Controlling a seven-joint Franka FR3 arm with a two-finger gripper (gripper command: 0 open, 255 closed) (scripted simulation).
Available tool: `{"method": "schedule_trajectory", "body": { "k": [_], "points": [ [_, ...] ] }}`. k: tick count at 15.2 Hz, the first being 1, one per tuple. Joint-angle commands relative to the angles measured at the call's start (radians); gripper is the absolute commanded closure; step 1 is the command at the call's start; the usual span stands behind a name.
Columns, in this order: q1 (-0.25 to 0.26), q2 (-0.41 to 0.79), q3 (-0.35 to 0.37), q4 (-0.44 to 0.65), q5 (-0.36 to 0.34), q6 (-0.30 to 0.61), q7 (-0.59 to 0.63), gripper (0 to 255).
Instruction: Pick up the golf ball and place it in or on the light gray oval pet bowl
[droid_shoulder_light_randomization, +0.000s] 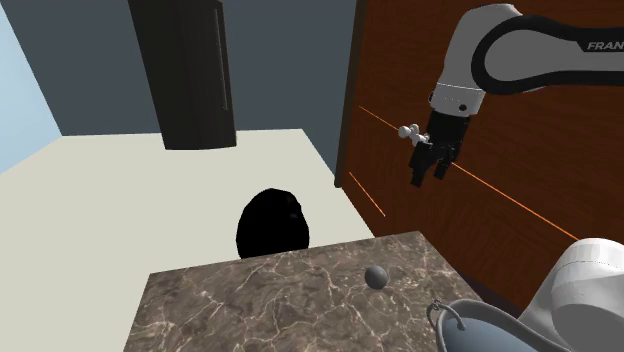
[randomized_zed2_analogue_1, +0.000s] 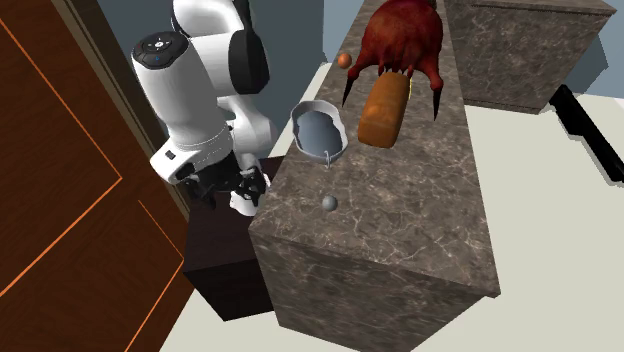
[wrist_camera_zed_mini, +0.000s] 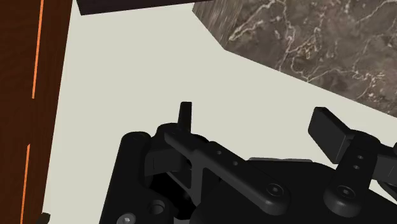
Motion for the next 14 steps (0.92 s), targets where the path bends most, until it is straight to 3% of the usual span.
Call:
{"method": "schedule_trajectory", "body": {
  "k": [1,14],
  "points": [
    [0.0,0.0,0.0,0.0,0.0,0.0,0.0,0],
    [0.135,-0.01,0.279,-0.134,0.219,0.147,0.297,0]
  ]
}}
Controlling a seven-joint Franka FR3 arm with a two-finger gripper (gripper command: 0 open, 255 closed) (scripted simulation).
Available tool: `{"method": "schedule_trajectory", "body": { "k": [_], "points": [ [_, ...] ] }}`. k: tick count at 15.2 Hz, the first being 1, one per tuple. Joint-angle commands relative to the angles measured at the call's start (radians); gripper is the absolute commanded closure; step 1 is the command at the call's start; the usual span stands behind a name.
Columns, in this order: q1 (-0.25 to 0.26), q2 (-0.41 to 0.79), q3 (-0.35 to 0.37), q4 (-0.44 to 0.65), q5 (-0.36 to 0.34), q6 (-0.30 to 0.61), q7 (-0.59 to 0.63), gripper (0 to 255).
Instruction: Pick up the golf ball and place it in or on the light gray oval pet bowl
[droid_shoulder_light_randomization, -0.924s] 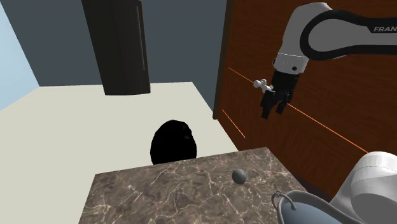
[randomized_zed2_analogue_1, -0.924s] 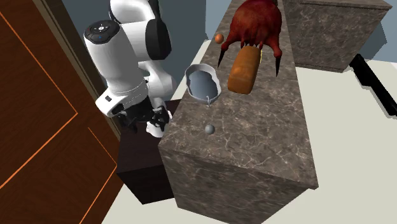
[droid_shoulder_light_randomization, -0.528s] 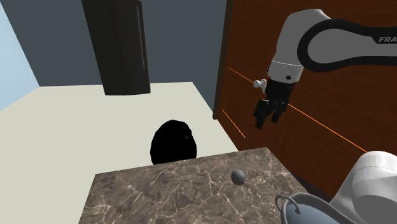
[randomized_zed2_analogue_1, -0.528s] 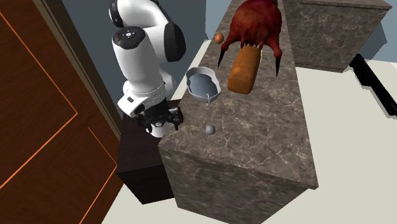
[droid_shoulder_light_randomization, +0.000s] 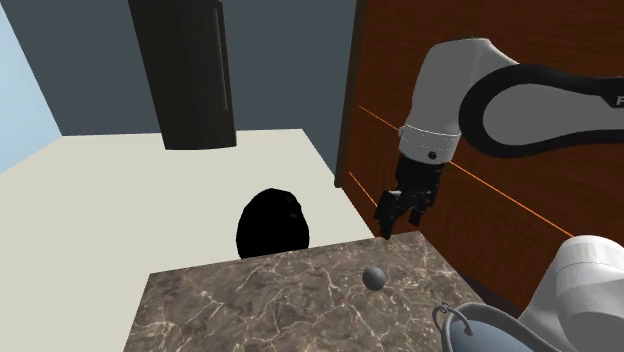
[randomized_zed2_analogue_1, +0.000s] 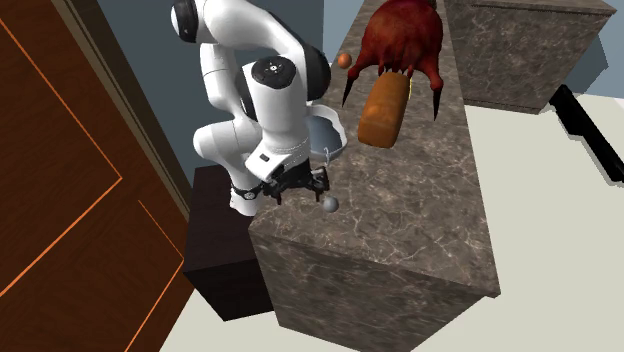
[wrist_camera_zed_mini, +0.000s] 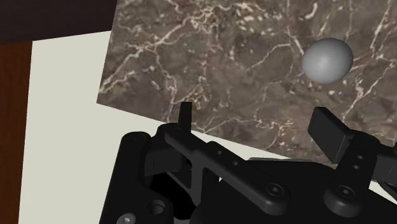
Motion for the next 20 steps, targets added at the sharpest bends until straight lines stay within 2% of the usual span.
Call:
{"method": "schedule_trajectory", "body": {
  "k": [1,6,14,20],
  "points": [
    [0.024,0.012,0.05,-0.009,0.038,0.029,0.052,0],
    [0.065,0.076,0.16,-0.001,0.109,0.105,0.156,0],
    [0.074,0.107,0.193,-0.08,0.136,0.216,0.152,0],
    [0.074,0.107,0.193,-0.08,0.136,0.216,0.152,0]
  ]
}}
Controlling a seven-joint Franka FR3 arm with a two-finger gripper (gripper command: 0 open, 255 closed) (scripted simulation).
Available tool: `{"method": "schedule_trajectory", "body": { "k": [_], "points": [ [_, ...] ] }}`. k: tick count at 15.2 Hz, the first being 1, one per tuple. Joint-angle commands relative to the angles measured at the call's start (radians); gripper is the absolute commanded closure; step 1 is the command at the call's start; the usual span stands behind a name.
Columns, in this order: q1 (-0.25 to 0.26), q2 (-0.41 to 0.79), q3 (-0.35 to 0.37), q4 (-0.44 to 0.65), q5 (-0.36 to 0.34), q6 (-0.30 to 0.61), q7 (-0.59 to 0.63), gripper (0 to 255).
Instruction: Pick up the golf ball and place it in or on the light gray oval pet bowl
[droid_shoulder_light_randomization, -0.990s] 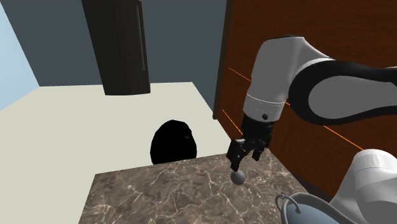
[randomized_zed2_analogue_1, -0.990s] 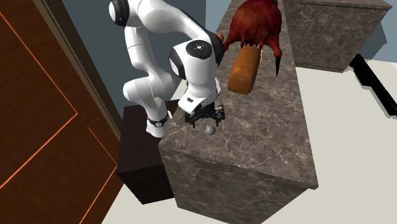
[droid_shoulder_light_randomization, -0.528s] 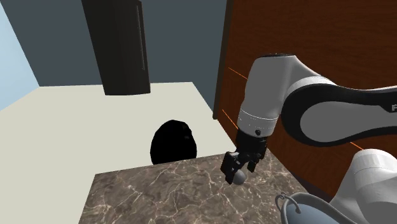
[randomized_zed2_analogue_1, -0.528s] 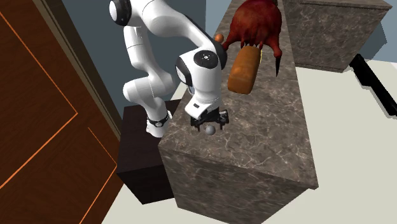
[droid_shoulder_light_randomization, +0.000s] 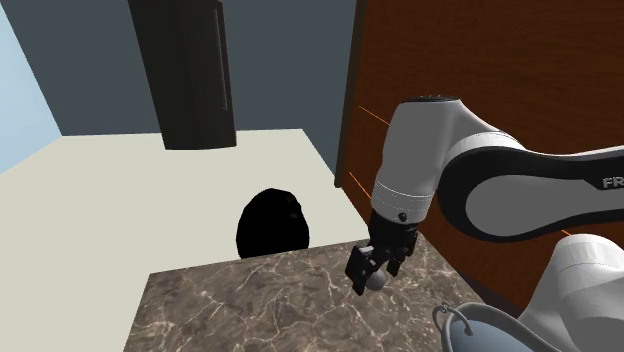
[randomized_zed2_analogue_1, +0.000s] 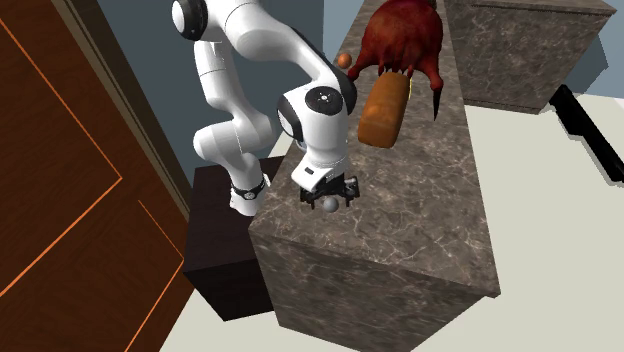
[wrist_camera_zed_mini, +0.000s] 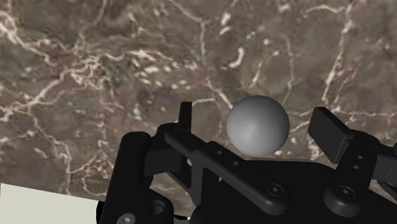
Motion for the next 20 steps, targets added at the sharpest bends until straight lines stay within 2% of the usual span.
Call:
{"method": "schedule_trajectory", "body": {
  "k": [1,2,11,20],
  "points": [
    [0.0,0.0,0.0,0.0,0.0,0.0,0.0,0],
    [0.0,0.0,0.0,0.0,0.0,0.0,0.0,255],
    [0.0,0.0,0.0,0.0,0.0,0.0,0.0,255],
    [-0.007,-0.032,-0.032,0.099,-0.028,-0.13,0.014,255]
  ]
}}
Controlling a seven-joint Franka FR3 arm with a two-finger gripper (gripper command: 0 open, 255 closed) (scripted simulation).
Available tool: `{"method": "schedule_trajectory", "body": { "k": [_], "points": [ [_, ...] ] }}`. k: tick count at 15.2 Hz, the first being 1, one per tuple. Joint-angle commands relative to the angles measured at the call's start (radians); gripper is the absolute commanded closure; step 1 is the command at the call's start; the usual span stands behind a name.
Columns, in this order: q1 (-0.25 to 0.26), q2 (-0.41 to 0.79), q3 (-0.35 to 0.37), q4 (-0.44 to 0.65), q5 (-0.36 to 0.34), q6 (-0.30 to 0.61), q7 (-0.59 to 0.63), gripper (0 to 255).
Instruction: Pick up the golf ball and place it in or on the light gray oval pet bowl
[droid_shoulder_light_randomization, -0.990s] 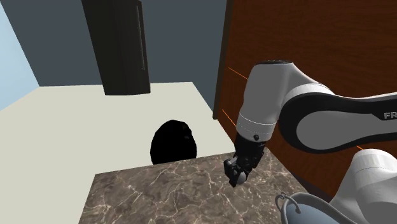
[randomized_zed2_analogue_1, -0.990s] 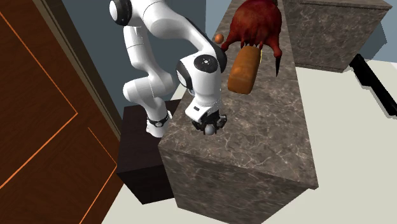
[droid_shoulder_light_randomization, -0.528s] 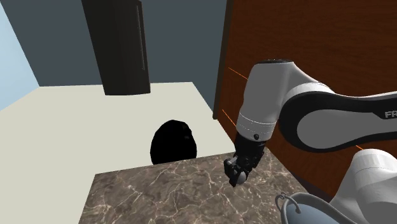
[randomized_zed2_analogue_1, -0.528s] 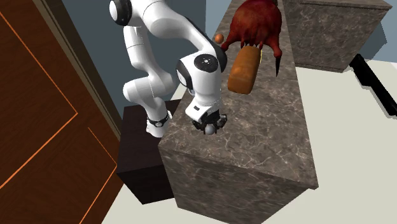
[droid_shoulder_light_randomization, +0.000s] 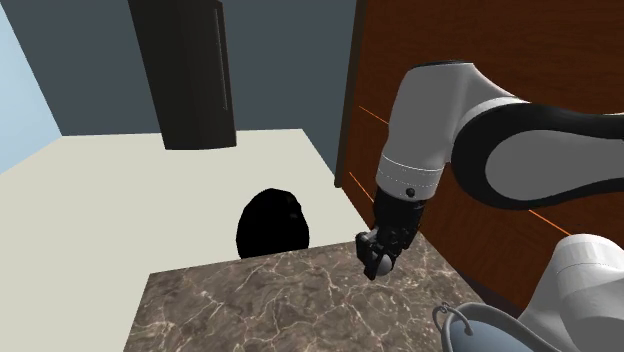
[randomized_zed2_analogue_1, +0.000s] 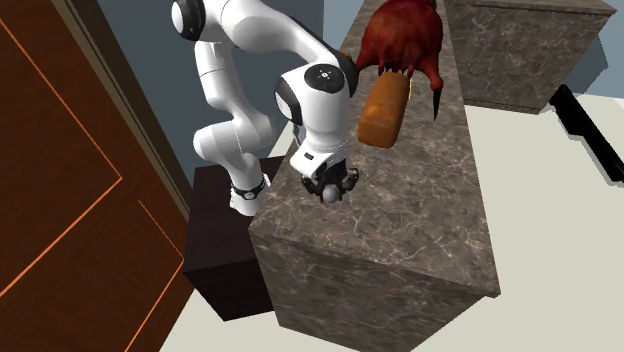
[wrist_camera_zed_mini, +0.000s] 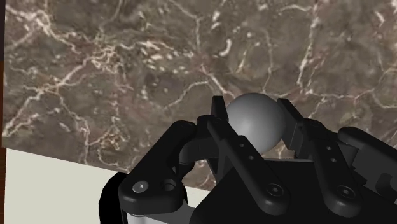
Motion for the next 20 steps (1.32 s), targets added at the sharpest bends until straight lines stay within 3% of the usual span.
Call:
{"method": "schedule_trajectory", "body": {
  "k": [1,20],
  "points": [
    [-0.002,-0.003,-0.006,0.025,-0.006,-0.028,0.004,255],
    [-0.02,0.007,-0.056,0.281,-0.054,-0.274,0.036,255]
  ]
}}
